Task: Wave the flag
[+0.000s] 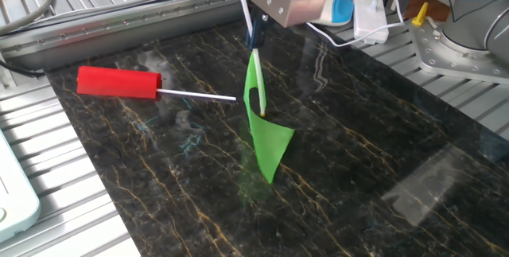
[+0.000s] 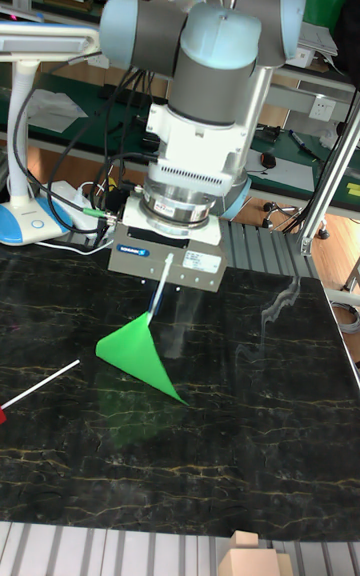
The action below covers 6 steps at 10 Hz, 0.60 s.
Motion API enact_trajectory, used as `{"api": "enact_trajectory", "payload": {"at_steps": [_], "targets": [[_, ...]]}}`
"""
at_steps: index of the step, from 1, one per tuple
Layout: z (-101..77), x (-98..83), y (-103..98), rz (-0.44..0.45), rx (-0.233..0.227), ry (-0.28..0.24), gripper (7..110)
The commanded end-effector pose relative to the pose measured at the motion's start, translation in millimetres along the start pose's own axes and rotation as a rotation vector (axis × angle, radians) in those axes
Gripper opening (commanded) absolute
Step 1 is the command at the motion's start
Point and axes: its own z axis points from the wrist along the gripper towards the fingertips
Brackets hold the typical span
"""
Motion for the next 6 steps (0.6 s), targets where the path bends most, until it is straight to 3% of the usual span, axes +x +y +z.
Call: {"api": "enact_trajectory", "payload": {"at_steps": [1,3,6], "targets": [[-44.4,7.3,12,-0.001,-0.042,0.027,7],[-79.6,33.7,13,-0.003,-0.048,0.057,7],[-109.1,60.3,14,-0.008,-0.042,0.056,7]]}}
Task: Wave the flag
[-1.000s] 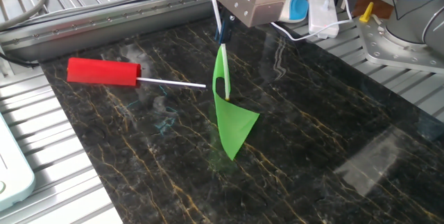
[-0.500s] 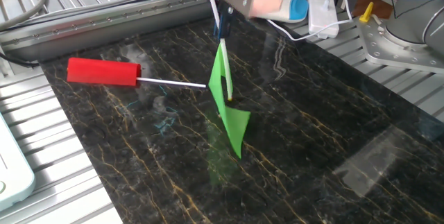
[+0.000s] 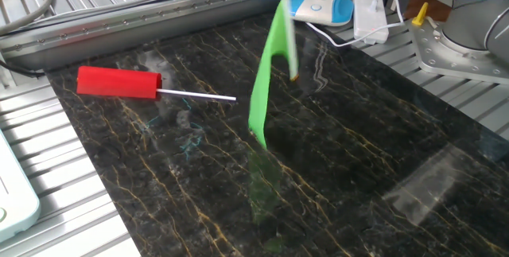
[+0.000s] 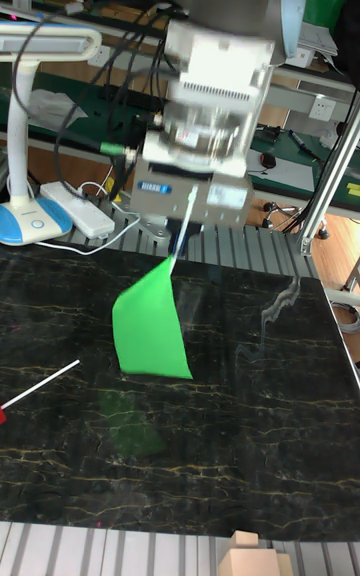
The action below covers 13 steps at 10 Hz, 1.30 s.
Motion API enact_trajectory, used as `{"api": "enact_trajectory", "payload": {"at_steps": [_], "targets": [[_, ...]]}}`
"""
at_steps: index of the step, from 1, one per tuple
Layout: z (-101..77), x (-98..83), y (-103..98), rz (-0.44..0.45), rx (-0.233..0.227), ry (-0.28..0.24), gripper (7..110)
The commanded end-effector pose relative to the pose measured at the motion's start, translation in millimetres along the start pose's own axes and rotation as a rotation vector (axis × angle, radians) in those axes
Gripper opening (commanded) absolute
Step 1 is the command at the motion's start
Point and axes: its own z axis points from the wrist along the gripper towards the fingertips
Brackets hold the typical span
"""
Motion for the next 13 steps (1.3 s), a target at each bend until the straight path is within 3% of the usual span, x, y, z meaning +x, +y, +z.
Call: {"api": "enact_trajectory", "payload": {"at_steps": [1,3,5,6,7,8,9,10,11,13], "targets": [[-24.0,22.2,1,0.0,-0.005,0.006,7],[5.8,7.1,-32,-0.06,0.011,-0.033,7],[18.4,-5.4,-110,-0.203,0.22,-0.105,7],[5.4,-14.0,-151,-0.289,0.365,-0.137,7],[-19.3,-24.0,-187,-0.379,0.52,-0.165,7],[-41.6,-28.4,-204,-0.418,0.629,-0.173,7],[-36.8,-24.4,-187,-0.391,0.571,-0.158,7],[-9.3,-7.7,-133,-0.285,0.333,-0.121,7],[2.7,0.1,-78,-0.196,0.135,-0.095,7],[-4.9,-2.8,-18,-0.099,0.004,-0.073,7]]}}
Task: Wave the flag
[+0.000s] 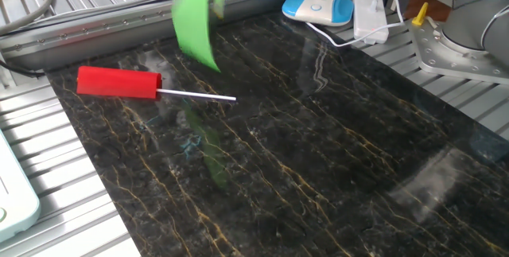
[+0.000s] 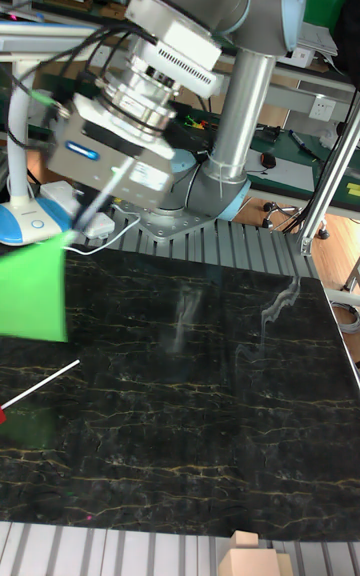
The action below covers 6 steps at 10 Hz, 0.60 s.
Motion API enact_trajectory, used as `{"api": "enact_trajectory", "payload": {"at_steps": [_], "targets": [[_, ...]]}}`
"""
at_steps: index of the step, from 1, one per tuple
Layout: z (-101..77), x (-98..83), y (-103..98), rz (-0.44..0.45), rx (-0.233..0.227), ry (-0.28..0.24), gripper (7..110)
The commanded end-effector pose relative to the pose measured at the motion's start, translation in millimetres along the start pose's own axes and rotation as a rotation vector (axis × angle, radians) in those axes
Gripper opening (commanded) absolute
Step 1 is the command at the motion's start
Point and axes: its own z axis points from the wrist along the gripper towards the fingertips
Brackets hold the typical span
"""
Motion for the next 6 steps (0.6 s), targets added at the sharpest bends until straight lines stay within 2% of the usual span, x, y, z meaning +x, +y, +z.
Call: {"api": "enact_trajectory", "payload": {"at_steps": [1,2,3,4,5,6], "targets": [[-34.8,-20.4,104,0.197,-0.293,0.035,7],[-53.6,-31.7,144,0.286,-0.416,0.045,7],[-72.4,-38.8,180,0.383,-0.537,0.075,7],[-95.9,-44.5,216,0.499,-0.687,0.126,7],[-127.0,-53.6,248,0.614,-0.861,0.186,7],[-142.3,-56.5,257,0.647,-0.946,0.213,7]]}}
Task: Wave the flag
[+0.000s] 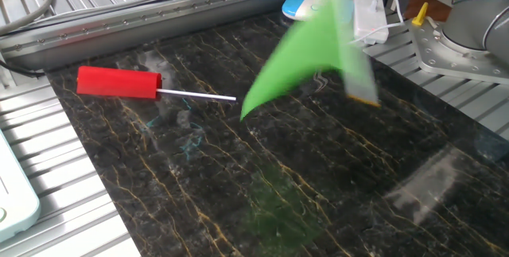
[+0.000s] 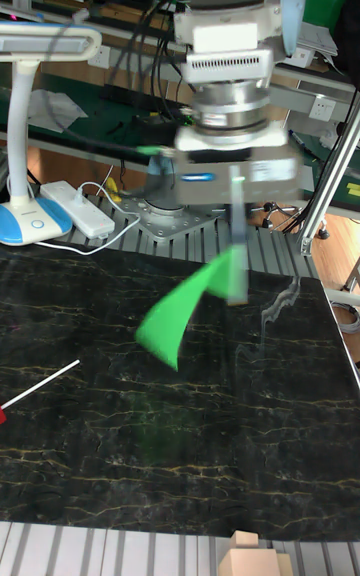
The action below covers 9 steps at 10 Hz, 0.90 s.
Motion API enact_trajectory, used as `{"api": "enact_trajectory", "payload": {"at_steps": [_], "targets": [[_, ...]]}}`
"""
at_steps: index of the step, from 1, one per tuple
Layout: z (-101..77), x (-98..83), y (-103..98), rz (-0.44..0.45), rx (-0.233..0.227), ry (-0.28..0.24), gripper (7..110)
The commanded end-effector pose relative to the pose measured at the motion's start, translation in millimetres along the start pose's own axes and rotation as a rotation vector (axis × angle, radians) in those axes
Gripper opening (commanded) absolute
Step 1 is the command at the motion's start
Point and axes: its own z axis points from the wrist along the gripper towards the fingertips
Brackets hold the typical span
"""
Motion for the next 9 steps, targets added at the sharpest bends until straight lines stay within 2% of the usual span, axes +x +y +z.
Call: {"api": "enact_trajectory", "payload": {"at_steps": [1,2,3,4,7,9], "targets": [[-11.1,19.1,60,0.167,-0.212,0.091,7],[-7.2,2.5,-38,-0.048,0.159,0.014,7],[-28.0,-21.7,-106,-0.217,0.448,-0.037,7],[-47.9,-36.1,-139,-0.31,0.608,-0.053,7],[-112.2,-85.3,-210,-0.567,0.958,-0.117,7],[-158.0,-106.4,-239,-0.71,1.174,-0.105,7]]}}
